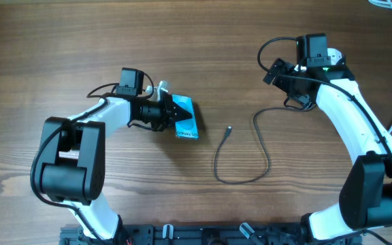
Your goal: Plug charger to phone and switch on socket
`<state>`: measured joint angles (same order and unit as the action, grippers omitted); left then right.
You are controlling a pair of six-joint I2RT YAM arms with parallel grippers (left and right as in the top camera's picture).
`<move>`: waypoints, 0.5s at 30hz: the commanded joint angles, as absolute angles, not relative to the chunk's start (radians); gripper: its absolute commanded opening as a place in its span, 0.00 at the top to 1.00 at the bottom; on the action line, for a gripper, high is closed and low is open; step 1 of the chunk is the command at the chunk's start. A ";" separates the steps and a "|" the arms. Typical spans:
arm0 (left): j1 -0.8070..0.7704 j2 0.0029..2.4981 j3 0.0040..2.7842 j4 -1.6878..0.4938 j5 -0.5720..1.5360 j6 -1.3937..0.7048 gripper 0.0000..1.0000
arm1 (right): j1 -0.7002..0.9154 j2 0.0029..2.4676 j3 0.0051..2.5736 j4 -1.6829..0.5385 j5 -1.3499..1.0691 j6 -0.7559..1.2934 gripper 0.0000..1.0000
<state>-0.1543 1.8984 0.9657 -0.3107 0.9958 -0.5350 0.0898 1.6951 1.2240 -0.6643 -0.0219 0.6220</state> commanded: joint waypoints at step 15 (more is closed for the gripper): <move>-0.152 1.902 0.965 -0.288 1.085 -0.501 0.96 | 0.092 1.693 1.233 -0.556 -0.022 0.717 0.00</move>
<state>-0.1547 1.8984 0.9657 -0.2935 1.0454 -0.5240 0.0898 1.6951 1.2240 -0.5617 -0.0223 0.6792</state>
